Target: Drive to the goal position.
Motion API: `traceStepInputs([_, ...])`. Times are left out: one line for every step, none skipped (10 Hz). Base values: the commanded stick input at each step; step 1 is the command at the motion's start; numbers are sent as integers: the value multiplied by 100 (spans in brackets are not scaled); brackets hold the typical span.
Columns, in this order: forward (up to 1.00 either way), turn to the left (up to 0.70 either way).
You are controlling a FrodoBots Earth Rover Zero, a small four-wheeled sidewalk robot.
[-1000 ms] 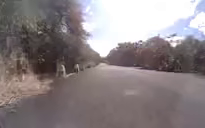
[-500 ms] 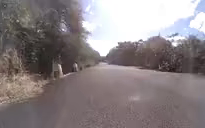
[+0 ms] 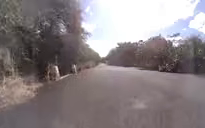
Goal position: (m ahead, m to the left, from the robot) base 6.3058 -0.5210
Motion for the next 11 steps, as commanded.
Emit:
traceStepInputs([50, 0])
traceStepInputs([50, 0])
traceStepInputs([50, 0])
traceStepInputs([50, 0])
traceStepInputs([50, 0])
traceStepInputs([50, 14])
traceStepInputs([50, 40])
traceStepInputs([50, 0])
traceStepInputs([50, 0])
traceStepInputs([50, 0])
traceStepInputs([50, 0])
